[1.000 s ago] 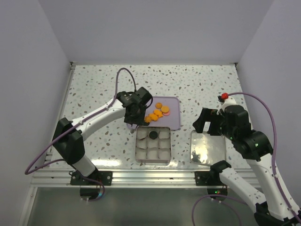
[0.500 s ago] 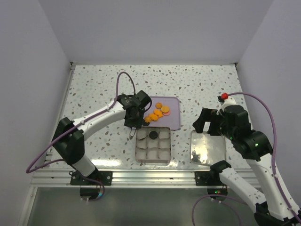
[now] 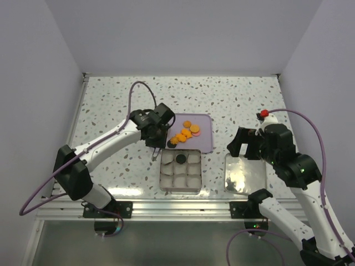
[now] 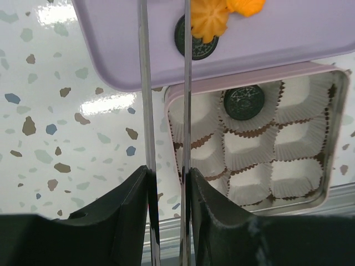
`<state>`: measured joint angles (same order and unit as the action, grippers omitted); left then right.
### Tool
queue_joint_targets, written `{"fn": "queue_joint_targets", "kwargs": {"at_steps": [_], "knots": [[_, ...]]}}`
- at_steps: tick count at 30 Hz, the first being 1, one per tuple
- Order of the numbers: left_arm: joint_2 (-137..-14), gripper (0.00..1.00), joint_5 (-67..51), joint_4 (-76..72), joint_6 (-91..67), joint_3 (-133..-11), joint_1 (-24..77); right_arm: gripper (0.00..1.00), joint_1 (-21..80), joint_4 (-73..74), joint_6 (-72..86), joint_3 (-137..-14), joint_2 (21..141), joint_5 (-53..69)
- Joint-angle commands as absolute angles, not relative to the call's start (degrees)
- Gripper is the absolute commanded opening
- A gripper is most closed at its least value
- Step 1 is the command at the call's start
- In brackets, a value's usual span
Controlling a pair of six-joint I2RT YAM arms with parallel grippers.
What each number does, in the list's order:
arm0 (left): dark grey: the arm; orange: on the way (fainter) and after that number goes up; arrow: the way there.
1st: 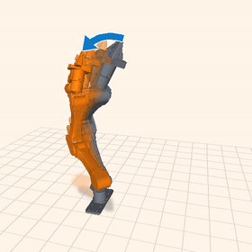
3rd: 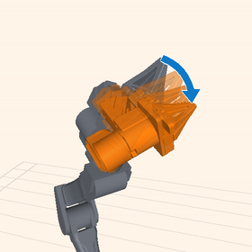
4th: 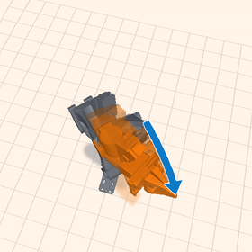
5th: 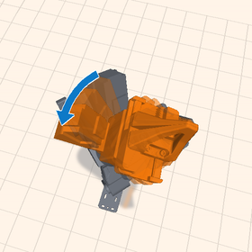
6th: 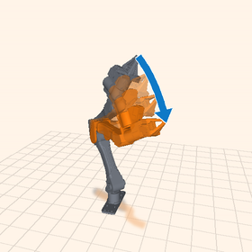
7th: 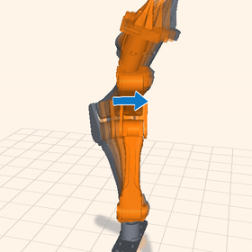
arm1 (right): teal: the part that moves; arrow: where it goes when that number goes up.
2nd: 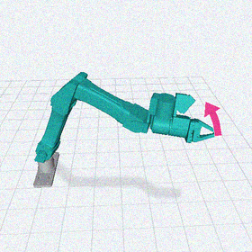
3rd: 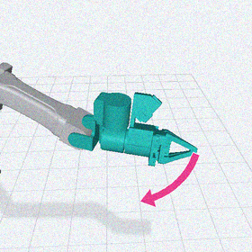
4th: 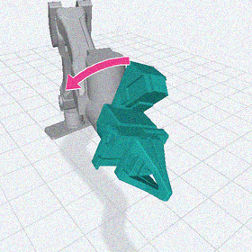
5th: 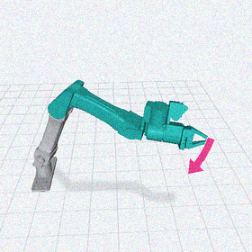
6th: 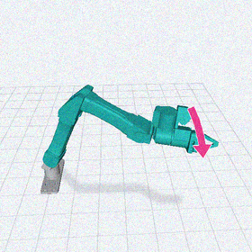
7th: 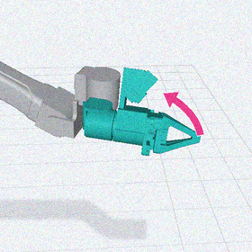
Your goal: Pack the cookies
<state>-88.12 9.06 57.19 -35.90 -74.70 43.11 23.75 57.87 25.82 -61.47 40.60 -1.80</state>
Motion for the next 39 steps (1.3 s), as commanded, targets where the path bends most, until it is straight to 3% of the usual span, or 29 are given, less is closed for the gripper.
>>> {"fn": "queue_joint_targets", "kwargs": {"at_steps": [1,13,23,30,39], "knots": [[-84.6,0.33,9.1,58.6,-36.7,-80.7,42.5,0.99,24.3,57.4,25.7,-63.2,40.6,-0.8],[-80.3,0.30,3.8,58.7,-35.5,-83.3,43.1,0.99,24.2,57.4,25.8,-64.9,41.0,-1.2],[-75.7,0.30,4.0,54.1,-37.2,-77.3,55.1,0.99,24.2,58.2,26.5,-65.7,40.8,-1.4],[-72.0,0.17,3.2,50.7,-40.4,-71.6,58.4,0.99,24.3,58.4,27.0,-64.6,39.6,-2.1],[-71.4,0.15,4.0,49.2,-43.9,-67.4,63.9,0.99,24.2,59.0,28.5,-63.2,37.4,-2.3]]}}
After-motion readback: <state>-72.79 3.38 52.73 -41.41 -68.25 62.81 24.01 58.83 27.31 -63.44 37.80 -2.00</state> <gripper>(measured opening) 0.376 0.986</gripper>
